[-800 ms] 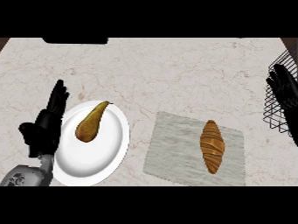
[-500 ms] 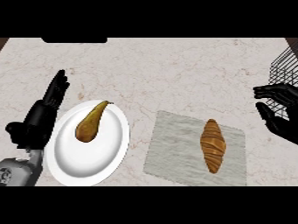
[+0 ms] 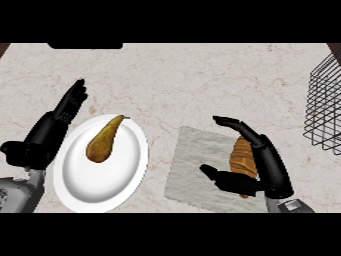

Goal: Pick the croissant from the placemat and place it in the basket

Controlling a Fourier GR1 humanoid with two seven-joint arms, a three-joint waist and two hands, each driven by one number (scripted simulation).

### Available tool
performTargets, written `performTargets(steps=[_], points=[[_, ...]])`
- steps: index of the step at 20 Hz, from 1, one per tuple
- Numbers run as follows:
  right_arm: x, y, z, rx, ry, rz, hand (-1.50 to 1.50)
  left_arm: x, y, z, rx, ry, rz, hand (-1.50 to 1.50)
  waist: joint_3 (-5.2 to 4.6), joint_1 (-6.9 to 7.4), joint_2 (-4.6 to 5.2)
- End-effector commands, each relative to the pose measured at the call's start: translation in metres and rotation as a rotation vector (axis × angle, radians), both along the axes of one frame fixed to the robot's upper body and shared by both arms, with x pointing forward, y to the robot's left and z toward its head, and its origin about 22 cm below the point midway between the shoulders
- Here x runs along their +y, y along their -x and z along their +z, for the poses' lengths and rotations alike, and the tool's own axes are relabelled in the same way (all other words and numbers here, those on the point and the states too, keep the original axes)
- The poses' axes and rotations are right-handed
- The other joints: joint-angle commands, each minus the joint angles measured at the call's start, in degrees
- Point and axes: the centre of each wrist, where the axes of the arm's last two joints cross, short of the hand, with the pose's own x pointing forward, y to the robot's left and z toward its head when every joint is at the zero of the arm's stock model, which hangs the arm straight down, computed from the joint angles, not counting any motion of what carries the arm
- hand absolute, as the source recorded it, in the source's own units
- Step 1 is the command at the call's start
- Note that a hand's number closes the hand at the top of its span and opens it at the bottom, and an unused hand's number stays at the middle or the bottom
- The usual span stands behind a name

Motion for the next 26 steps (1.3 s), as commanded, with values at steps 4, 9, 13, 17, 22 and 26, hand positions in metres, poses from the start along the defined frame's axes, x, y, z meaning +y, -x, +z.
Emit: performTargets(steps=[4, 9, 13, 17, 22, 26], points=[[-0.009, 0.003, 0.032, -0.072, 0.325, -0.336, -1.50, 0.016, 0.001, 0.002, 0.019, -0.022, 0.019, 0.00, -0.32, -1.78, -0.73], [-0.033, 0.005, 0.074, 0.004, 0.647, -0.460, -1.50, 0.005, 0.009, -0.013, 0.019, -0.008, 0.006, 0.00, -0.46, -2.33, -0.94], [-0.037, 0.016, 0.099, 0.216, 0.886, -0.359, -1.50, 0.018, 0.003, 0.008, 0.016, -0.015, 0.014, 0.00, -0.35, -1.48, -0.94], [-0.028, 0.034, 0.132, 0.364, 0.939, -0.217, -1.50, 0.006, 0.009, -0.005, 0.018, -0.009, -0.001, 0.00, -0.17, -1.25, -0.46], [-0.032, 0.067, 0.184, 0.409, 0.945, -0.162, -1.50, 0.013, -0.001, -0.006, 0.015, -0.012, 0.018, 0.00, -0.10, -1.37, -0.15], [-0.042, 0.068, 0.198, 0.460, 0.895, -0.206, -1.50, 0.011, -0.006, 0.012, -0.013, -0.036, -0.011, 0.00, -0.01, -0.56, -0.05]])
